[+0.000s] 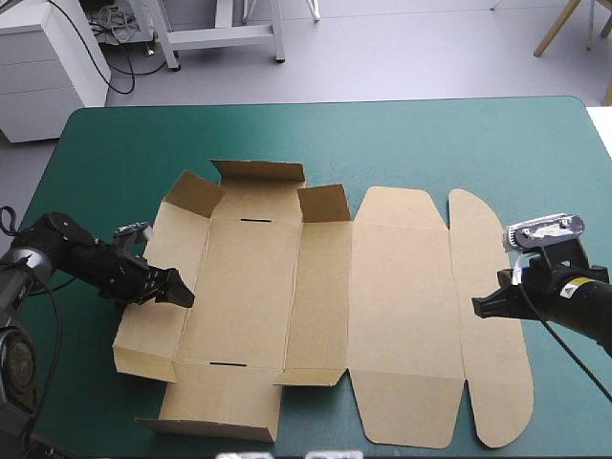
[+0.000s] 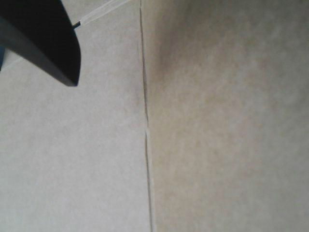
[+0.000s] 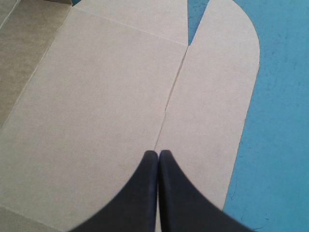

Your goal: Fold the box

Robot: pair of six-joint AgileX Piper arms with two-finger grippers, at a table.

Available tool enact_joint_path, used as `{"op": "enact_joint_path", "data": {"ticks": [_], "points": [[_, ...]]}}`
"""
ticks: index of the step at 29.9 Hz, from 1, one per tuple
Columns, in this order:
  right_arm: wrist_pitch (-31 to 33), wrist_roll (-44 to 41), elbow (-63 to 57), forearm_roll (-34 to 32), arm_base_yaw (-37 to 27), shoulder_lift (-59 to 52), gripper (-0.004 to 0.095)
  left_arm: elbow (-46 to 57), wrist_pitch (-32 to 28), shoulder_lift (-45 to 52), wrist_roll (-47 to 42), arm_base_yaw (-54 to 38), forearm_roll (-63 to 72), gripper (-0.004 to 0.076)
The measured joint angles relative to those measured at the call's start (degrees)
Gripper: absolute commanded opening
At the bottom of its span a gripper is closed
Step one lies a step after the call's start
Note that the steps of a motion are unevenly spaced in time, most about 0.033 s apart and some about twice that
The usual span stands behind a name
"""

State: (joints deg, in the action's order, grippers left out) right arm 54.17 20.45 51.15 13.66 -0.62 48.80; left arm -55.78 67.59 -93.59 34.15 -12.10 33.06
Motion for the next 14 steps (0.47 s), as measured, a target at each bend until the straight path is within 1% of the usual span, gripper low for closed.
{"op": "enact_joint_path", "data": {"ticks": [2, 5, 7, 12, 14], "points": [[0.0, 0.0, 0.0, 0.0, 0.0, 0.0, -0.0019, 0.3, 0.0, 0.0, 0.1, 0.1, 0.0, 0.0498], [0.0, 0.0, 0.0, 0.0, 0.0, 0.0, -0.0019, 0.3, 0.0, 0.0, 0.2, 0.2, -0.9, 0.0428], [0.0, 0.0, 0.0, 0.1, 0.0, 0.0, -0.0019, 0.3, 0.0, 0.0, 0.3, 0.2, -1.5, 0.0361], [0.0, 0.0, 0.0, 0.1, 0.0, 0.0, -0.0019, -0.1, 0.2, -0.6, -1.2, 0.5, -4.3, 0.0147], [0.0, 0.0, 0.0, 0.1, 0.0, 0.0, -0.0019, -0.8, 0.5, -0.7, -1.7, 0.5, -4.9, 0.0076]]}}
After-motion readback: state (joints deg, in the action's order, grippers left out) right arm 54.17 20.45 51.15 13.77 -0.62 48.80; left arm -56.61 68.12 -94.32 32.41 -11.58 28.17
